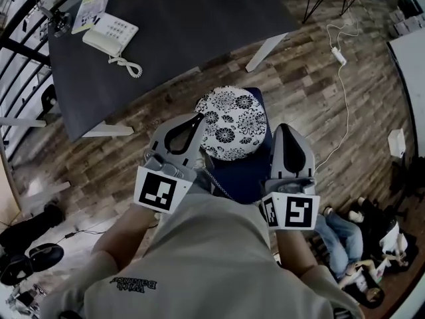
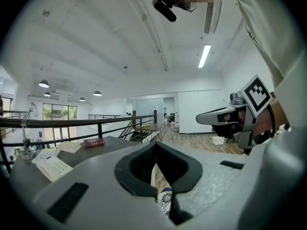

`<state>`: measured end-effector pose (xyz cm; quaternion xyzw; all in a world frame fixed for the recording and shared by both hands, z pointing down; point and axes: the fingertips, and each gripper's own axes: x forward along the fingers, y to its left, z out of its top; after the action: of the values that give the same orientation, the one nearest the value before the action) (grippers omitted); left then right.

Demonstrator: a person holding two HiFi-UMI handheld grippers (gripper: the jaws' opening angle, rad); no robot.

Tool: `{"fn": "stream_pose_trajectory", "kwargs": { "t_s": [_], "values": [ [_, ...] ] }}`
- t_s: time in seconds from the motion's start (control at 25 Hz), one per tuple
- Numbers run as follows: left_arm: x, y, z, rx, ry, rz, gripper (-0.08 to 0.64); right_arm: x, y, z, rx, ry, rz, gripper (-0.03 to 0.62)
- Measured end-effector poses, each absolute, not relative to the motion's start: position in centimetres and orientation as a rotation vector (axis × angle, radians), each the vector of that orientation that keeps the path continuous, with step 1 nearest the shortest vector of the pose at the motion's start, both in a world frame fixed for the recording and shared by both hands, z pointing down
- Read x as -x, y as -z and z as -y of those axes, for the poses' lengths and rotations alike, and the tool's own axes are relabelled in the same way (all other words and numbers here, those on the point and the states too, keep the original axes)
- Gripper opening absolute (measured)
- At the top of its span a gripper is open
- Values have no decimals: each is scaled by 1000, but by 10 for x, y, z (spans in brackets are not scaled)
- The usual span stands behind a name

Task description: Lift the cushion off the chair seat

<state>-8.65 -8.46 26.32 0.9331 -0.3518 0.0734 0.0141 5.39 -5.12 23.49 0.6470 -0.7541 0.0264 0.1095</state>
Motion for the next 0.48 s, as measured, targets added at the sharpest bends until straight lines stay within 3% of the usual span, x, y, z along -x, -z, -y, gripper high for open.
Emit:
{"fn": "stream_pose_trajectory", "kwargs": {
  "t_s": [0.48],
  "values": [
    [85, -278, 84, -2820, -308, 1198, 5, -54, -281, 64, -1773, -251, 2311, 2]
  ]
}}
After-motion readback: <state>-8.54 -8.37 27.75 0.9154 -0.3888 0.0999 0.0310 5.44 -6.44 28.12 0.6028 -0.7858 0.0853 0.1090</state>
